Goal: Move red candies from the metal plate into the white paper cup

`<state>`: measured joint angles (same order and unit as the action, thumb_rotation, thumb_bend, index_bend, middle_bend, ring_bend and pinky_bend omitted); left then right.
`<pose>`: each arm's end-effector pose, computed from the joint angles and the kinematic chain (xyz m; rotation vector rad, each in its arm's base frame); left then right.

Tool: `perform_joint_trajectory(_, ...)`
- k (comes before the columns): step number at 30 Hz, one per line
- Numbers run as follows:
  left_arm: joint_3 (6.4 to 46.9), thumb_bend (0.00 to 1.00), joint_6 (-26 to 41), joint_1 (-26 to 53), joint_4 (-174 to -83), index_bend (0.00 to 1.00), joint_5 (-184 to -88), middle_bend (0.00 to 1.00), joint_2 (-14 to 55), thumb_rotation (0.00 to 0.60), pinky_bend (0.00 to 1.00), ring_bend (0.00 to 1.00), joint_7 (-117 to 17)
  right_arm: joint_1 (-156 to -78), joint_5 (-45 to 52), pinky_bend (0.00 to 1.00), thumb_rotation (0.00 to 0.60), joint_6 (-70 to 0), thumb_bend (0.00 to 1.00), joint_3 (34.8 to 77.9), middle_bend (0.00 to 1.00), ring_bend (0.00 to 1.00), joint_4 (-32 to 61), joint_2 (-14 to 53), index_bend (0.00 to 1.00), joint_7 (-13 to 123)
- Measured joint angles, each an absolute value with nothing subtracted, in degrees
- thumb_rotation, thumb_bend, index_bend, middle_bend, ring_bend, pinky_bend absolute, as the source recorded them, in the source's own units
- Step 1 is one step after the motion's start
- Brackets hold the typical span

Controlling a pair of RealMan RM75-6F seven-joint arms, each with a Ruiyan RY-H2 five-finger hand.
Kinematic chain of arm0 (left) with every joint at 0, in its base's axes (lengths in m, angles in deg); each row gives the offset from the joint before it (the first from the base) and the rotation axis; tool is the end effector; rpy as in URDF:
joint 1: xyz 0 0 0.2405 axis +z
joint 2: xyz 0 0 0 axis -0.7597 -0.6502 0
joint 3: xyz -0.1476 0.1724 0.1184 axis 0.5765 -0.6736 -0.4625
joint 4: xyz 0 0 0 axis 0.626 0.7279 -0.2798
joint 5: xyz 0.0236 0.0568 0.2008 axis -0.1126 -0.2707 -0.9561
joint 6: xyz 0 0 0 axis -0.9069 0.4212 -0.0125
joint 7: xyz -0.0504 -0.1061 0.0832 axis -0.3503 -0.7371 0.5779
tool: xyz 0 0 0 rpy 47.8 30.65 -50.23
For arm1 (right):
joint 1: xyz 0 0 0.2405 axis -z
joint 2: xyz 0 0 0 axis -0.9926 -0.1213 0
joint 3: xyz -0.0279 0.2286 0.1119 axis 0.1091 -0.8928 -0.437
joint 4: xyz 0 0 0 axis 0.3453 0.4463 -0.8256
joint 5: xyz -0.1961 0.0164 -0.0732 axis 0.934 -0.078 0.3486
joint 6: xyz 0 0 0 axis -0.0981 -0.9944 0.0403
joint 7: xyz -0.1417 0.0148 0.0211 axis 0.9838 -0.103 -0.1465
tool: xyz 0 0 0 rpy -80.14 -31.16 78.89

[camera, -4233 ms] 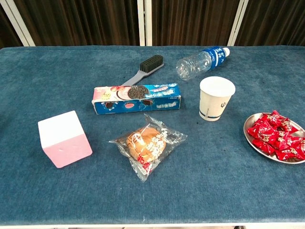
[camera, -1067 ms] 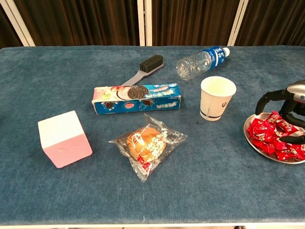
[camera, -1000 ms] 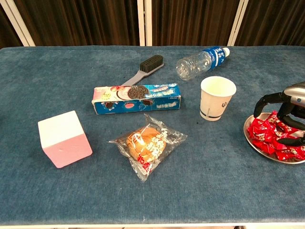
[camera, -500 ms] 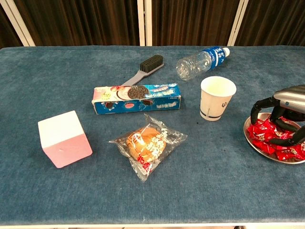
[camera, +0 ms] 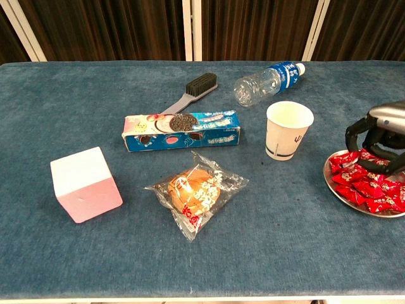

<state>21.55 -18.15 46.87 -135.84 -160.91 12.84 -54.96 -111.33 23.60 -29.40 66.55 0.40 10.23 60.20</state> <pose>-0.3360 0.1698 0.1269 -1.2816 -0.9035 -0.9690 -0.2464 -0.2710 0.0413 1.9235 -1.0034 0.8187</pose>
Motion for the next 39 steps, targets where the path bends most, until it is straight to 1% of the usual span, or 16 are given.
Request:
perform_joint_trajectory(4, 21.57, 0.02, -17.93, 46.60, -135.75, 0.09, -161.19, 0.09, 13.02, 0.600, 0.00, 0.00, -54.94, -111.44, 24.38, 1.00, 0.600, -32.17, 0.62, 64.16, 0.92, 1.00, -2.69, 7.32, 0.68, 58.05)
perform_joint_trajectory(8, 21.67, 0.02, -17.74, 46.38, -135.92, 0.09, -161.30, 0.09, 13.10, 0.600, 0.00, 0.00, -54.91, -113.26, 23.50, 1.00, 0.600, -32.13, 0.62, 60.74, 0.92, 1.00, -4.18, 6.79, 0.68, 57.68)
perform_joint_trajectory(12, 21.72, 0.02, -17.89, 46.48, -135.98, 0.09, -161.22, 0.09, 13.11, 0.600, 0.00, 0.00, -54.85, -116.53, 20.97, 1.00, 0.600, -28.58, 0.62, 58.45, 0.92, 1.00, -4.03, 8.20, 0.68, 58.22)
perform_joint_trajectory(17, 21.66, 0.02, -17.79, 46.64, -135.86, 0.09, -160.96, 0.09, 13.12, 0.600, 0.00, 0.00, -54.74, -120.25, 17.13, 1.00, 0.600, -23.91, 0.62, 57.32, 0.92, 1.00, -2.93, 10.93, 0.65, 61.63)
perform_joint_trajectory(19, 21.66, 0.02, -17.73, 46.71, -135.78, 0.09, -160.81, 0.09, 13.16, 0.600, 0.00, 0.00, -54.81, -121.10, 15.96, 1.00, 0.600, -22.84, 0.62, 57.21, 0.92, 1.00, -2.55, 11.80, 0.62, 63.34)
perform_joint_trajectory(22, 21.63, 0.02, -17.66, 46.73, -135.69, 0.09, -160.80, 0.09, 13.19, 0.600, 0.00, 0.00, -54.78, -121.71, 14.83, 1.00, 0.600, -22.22, 0.62, 57.25, 0.92, 1.00, -2.26, 12.44, 0.54, 65.55)
perform_joint_trajectory(24, 21.65, 0.02, -17.62, 46.73, -135.62, 0.09, -160.76, 0.09, 13.26, 0.600, 0.00, 0.00, -54.86, -121.94, 13.93, 1.00, 0.600, -22.14, 0.60, 57.33, 0.92, 1.00, -2.19, 12.67, 0.50, 66.66)
perform_joint_trajectory(28, 21.65, 0.02, -17.54, 46.71, -135.50, 0.09, -160.79, 0.09, 13.37, 0.600, 0.00, 0.00, -54.95, -121.82, 12.97, 1.00, 0.600, -22.56, 0.48, 57.62, 0.92, 1.00, -2.35, 12.53, 0.41, 67.21)
perform_joint_trajectory(30, 21.66, 0.02, -17.60, 46.69, -135.52, 0.09, -160.87, 0.09, 13.35, 0.600, 0.00, 0.00, -54.91, -121.48, 13.06, 1.00, 0.600, -23.29, 0.46, 57.73, 0.92, 1.00, -2.58, 12.27, 0.38, 67.08)
perform_joint_trajectory(32, 21.70, 0.02, -17.69, 46.70, -135.57, 0.09, -160.90, 0.09, 13.31, 0.600, 0.00, 0.00, -54.95, -120.94, 13.59, 1.00, 0.600, -24.44, 0.46, 57.85, 0.92, 1.00, -2.91, 11.96, 0.38, 66.61)
perform_joint_trajectory(35, 21.77, 0.02, -17.82, 46.77, -135.52, 0.09, -160.86, 0.09, 13.26, 0.600, 0.00, 0.00, -55.06, -118.92, 15.89, 1.00, 0.600, -27.75, 0.46, 58.87, 0.92, 1.00, -3.98, 10.62, 0.42, 65.50)
perform_joint_trajectory(39, 21.65, 0.02, -17.55, 46.71, -135.30, 0.09, -160.91, 0.09, 13.31, 0.600, 0.00, 0.00, -55.06, -114.30, 20.14, 1.00, 0.600, -32.65, 0.46, 63.12, 0.92, 1.00, -5.09, 7.53, 0.43, 64.46)
